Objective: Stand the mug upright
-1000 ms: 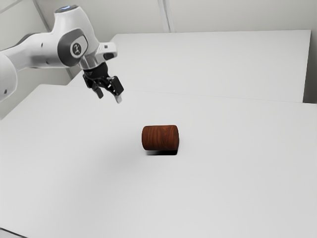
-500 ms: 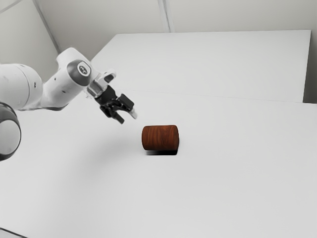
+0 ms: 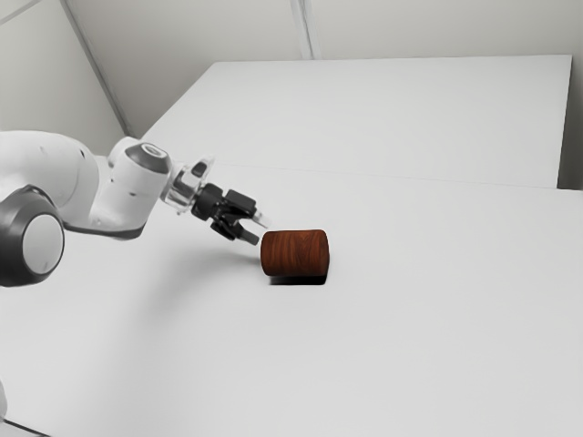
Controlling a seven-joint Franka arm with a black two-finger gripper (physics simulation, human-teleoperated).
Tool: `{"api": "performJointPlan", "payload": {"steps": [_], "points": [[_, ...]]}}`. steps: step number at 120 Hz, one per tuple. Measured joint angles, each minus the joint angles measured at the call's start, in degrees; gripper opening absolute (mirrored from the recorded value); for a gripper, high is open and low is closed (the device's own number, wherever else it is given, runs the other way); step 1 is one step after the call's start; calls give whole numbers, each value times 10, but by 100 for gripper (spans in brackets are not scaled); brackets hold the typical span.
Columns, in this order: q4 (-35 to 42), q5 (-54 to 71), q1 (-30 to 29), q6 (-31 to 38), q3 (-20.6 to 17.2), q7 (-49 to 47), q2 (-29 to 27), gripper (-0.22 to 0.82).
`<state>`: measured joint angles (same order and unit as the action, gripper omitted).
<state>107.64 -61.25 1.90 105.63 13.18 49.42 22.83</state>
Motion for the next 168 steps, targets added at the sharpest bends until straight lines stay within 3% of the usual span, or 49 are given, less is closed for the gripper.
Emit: {"api": "performJointPlan", "payload": {"steps": [129, 141, 158, 168], "points": [[69, -165, 7, -6, -16, 136, -4, 59], [69, -170, 7, -6, -18, 141, -5, 49], [69, -173, 7, -6, -18, 146, -7, 17], [69, -176, 7, -6, -19, 148, -9, 4]]}}
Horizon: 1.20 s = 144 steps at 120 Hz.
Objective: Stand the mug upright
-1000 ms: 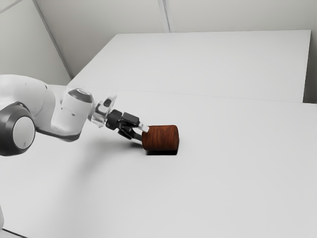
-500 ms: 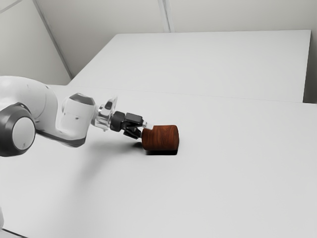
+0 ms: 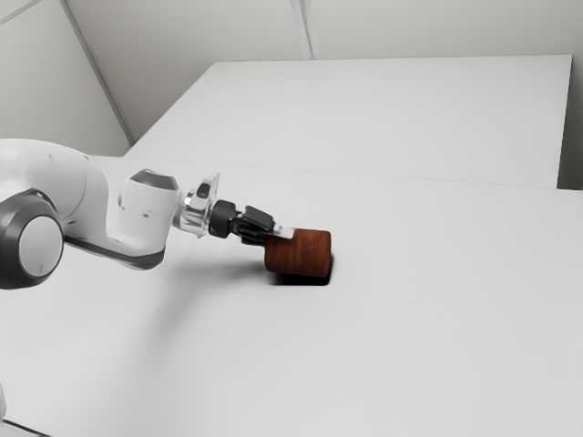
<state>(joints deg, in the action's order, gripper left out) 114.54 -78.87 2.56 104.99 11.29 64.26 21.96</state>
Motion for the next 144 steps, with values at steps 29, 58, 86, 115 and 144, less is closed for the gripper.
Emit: {"api": "performJointPlan", "payload": {"steps": [29, 58, 86, 115, 144], "points": [[-1, -25, 1, -1, -13, 7, -3, -13], [-13, -23, 1, 5, -16, 10, -12, -16], [-28, 75, 19, 53, -16, -18, -57, -17], [12, 241, 74, 166, -13, -122, -122, -18], [52, 403, 94, 238, -13, -262, -166, -18]]}}
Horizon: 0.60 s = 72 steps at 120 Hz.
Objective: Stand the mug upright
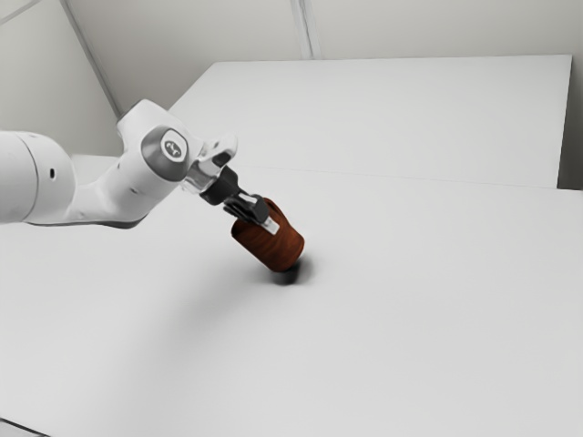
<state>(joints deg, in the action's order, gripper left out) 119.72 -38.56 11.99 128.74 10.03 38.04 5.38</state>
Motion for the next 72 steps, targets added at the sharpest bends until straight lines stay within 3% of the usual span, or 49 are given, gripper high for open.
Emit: {"api": "performJointPlan", "payload": {"steps": [36, 72], "points": [[42, 165, 14, 26, 0, -190, -40, -18], [82, 247, 10, 29, -1, -348, -68, -18]]}}
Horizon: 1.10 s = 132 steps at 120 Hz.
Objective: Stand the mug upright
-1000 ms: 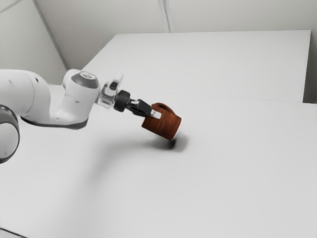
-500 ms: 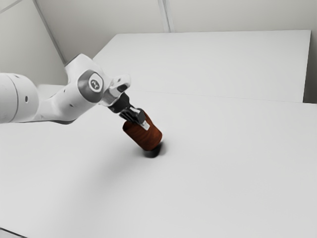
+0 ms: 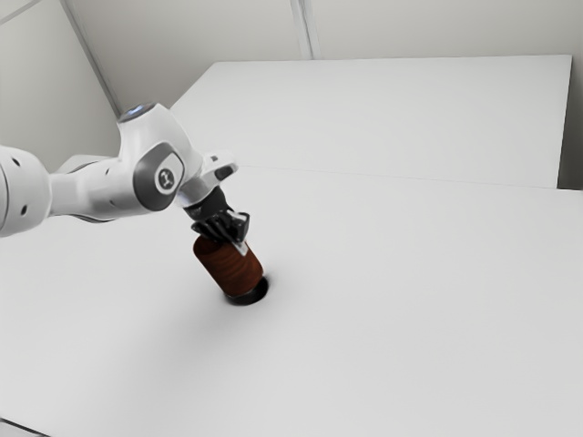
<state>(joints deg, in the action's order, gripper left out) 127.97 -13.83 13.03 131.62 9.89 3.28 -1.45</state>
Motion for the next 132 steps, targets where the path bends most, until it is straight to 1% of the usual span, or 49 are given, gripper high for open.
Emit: {"api": "performJointPlan", "payload": {"steps": [27, 60, 89, 117, 120, 132], "points": [[6, 36, 18, -18, 1, -88, -2, -18], [5, 80, 51, -44, 9, -164, -1, -18], [5, 118, 48, -66, 11, -214, 1, -18], [4, 137, 48, -75, 14, -250, 24, -18], [4, 137, 50, -75, 15, -252, 24, -15], [4, 135, 61, -76, 20, -259, 24, 7]]}}
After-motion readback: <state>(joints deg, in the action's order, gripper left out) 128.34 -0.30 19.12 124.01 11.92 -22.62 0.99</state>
